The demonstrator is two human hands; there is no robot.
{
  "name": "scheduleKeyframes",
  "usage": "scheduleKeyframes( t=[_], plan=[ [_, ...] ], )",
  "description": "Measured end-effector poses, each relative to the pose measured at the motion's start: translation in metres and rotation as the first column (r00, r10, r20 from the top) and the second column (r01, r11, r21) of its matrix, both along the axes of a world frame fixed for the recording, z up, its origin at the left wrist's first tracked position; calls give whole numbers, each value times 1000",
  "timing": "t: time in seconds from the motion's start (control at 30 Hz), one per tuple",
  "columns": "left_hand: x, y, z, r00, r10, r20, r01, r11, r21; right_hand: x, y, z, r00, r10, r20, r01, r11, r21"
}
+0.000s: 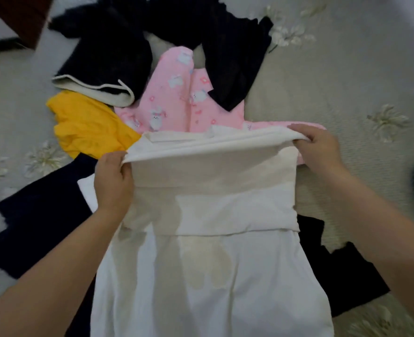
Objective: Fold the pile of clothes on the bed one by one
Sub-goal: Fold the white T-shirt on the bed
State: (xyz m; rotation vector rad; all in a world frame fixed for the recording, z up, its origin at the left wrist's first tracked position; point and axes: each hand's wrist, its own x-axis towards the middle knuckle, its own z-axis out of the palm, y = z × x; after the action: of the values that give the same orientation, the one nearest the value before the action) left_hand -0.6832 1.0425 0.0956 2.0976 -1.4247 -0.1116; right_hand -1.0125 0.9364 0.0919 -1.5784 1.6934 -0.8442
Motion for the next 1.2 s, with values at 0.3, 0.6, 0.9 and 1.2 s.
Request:
scheduleKeyframes(
  t=[0.3, 0.6, 0.9, 1.2],
  plan=[
    [10, 72, -44, 732, -669, 125, 515, 664, 542, -29, 74, -61, 734, 511, -447, -406, 858, 314],
    [3, 88, -77, 893, -448, -33, 382, 720, 579, 9, 97, -71, 436, 462, -773, -474, 847, 239],
    [82, 77, -56, 985, 159, -62, -113, 880, 462, 159, 76, -65, 635, 558, -535, -662, 750, -3],
    [153, 8, -84, 996, -26, 84, -33, 773, 634, 155, 15, -87, 466, 424, -777, -313, 900, 304]
  ],
)
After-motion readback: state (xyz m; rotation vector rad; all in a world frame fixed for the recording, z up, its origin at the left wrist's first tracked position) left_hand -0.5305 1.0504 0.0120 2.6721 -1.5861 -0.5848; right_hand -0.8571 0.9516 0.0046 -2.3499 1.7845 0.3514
